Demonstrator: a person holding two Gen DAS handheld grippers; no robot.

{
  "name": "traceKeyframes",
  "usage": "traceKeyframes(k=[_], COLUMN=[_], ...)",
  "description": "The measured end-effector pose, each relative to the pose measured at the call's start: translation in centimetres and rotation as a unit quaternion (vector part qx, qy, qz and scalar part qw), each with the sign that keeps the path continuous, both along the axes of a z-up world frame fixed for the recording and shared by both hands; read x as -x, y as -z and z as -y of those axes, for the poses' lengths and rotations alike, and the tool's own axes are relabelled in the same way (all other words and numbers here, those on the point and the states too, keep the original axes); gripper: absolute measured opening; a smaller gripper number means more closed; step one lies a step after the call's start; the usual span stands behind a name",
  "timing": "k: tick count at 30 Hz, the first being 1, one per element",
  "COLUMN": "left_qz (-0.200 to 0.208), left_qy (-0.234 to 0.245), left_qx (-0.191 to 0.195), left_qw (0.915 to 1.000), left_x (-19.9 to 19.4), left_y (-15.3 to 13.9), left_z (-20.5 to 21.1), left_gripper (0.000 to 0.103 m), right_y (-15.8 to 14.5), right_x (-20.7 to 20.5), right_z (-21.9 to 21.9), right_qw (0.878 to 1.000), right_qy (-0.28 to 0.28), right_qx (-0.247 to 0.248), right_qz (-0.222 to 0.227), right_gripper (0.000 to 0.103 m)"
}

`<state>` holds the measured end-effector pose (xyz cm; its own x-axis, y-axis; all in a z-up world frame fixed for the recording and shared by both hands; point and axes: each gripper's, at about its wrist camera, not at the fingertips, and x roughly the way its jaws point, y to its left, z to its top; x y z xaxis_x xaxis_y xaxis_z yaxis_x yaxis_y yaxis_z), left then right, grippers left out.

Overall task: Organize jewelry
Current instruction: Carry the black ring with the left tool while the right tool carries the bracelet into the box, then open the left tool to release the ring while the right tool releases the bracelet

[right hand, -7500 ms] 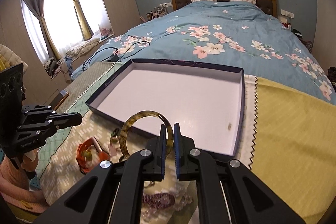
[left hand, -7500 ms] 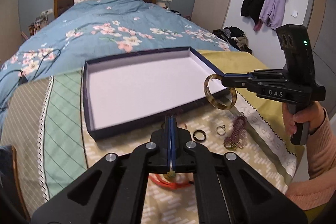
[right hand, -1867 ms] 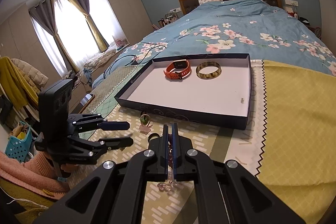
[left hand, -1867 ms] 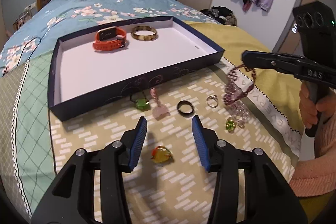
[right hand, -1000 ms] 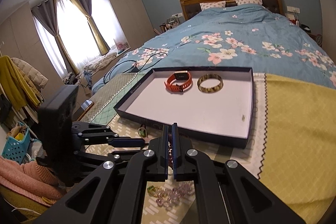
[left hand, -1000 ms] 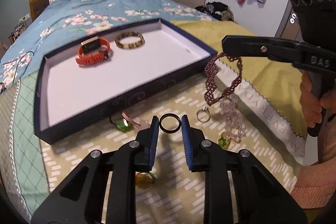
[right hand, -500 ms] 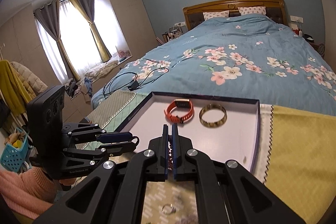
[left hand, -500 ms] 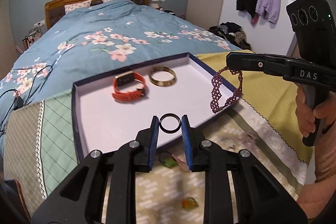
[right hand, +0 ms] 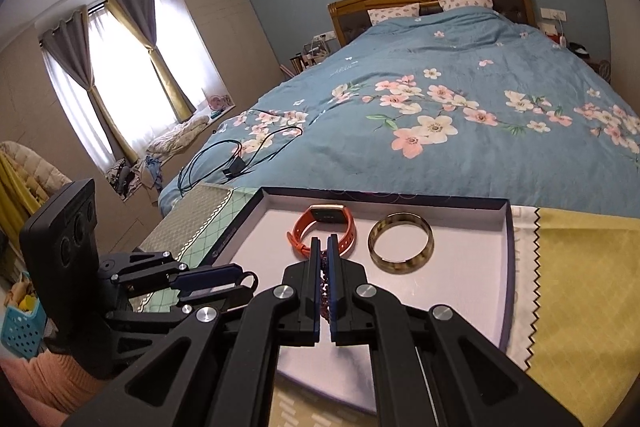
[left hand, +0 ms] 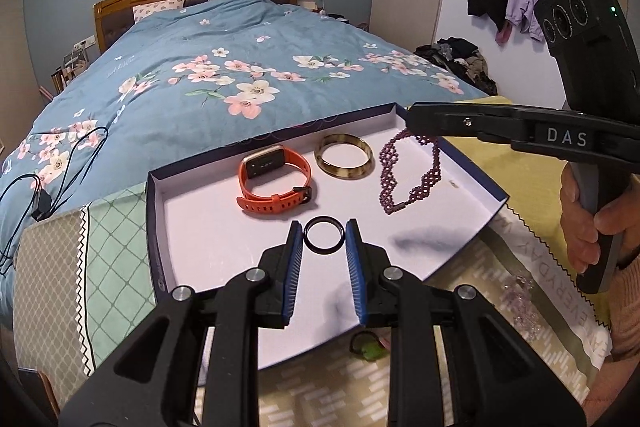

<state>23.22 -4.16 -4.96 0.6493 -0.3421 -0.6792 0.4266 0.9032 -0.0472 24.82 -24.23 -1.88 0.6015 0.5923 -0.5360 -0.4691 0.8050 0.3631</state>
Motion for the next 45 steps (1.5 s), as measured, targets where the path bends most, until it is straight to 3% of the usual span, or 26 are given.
traceKeyframes(k=[16, 26, 35, 39, 41, 45], left_qz=[-0.031, -0.062, -0.069, -0.066, -0.061, -0.038], left_qy=[-0.018, -0.02, -0.025, -0.028, -0.032, -0.037], left_qx=[-0.009, -0.02, -0.018, -0.014, -0.007, 0.002], left_qw=[0.9993, 0.9977, 0.9971, 0.9973, 0.9976, 0.9986], left_x=[-3.4, -5.5, -6.7, -6.8, -6.4, -4.6], left_y=[2.1, 4.1, 4.9, 4.7, 4.2, 2.4], left_z=[-0.1, 0.6, 0.9, 0.8, 0.4, -0.1], left_gripper=[0.022, 0.022, 0.023, 0.031, 0.04, 0.045], right_y=[2.9, 5.1, 5.3, 4.5, 4.0, 2.8], right_x=[-3.4, -4.7, -4.4, -3.7, -2.9, -0.4], right_z=[-0.5, 0.8, 1.6, 1.9, 2.1, 2.4], right_qw=[0.998, 0.995, 0.994, 0.995, 0.995, 0.998], right_qy=[0.024, 0.05, 0.061, 0.061, 0.057, 0.04], right_qx=[-0.013, 0.005, -0.003, -0.006, -0.009, -0.004], right_qz=[-0.051, -0.085, -0.095, -0.083, -0.077, -0.052], right_gripper=[0.002, 0.002, 0.01, 0.014, 0.019, 0.023])
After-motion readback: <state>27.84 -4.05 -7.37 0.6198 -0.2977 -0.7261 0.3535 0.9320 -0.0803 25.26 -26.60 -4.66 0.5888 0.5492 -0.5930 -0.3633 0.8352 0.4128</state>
